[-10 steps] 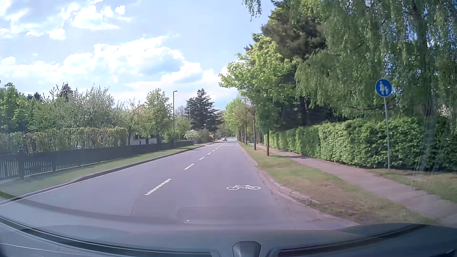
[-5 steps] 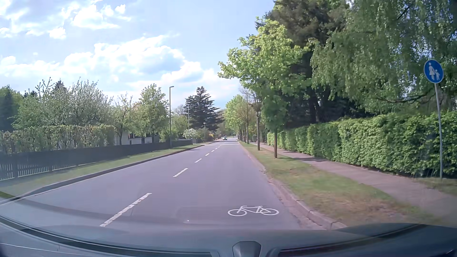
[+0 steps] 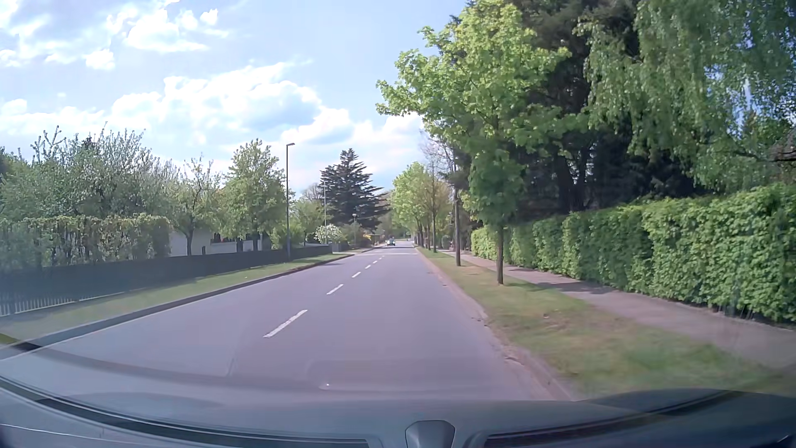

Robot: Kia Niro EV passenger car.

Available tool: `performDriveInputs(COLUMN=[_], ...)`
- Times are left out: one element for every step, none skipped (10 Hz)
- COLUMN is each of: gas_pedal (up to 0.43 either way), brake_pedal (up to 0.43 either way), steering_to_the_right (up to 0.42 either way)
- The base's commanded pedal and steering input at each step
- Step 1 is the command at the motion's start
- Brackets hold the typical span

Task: Follow the waypoints while adhering to traffic rules and regulations

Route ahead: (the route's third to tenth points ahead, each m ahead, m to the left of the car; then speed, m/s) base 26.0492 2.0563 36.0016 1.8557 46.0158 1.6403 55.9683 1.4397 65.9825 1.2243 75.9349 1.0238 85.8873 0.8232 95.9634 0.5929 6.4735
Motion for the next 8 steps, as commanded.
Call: performDriveInputs(gas_pedal=[0.150,0.150,0.150,0.138,0.130,0.110,0.110,0.110], brake_pedal=[0.000,0.000,0.000,0.000,0.000,0.000,0.000,0.000], steering_to_the_right=[-0.004,-0.004,-0.001,0.001,0.003,0.002,0.001,0.001])
